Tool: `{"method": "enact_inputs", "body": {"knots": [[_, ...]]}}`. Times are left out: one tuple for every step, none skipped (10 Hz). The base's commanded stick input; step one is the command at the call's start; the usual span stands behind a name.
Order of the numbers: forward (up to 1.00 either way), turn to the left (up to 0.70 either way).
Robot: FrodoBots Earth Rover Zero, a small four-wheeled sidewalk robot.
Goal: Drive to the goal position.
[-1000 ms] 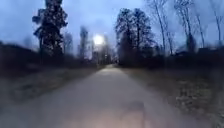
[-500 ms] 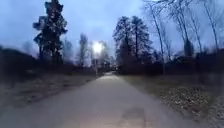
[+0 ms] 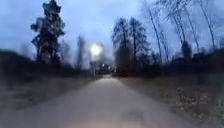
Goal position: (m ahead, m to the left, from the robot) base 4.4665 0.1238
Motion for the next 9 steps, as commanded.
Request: {"method": "enact_inputs", "body": {"knots": [[1.00,0.00],[1.00,0.00],[1.00,0.00],[1.00,0.00],[1.00,0.00],[1.00,0.00],[1.00,0.00],[1.00,-0.06],[1.00,-0.35]]}}
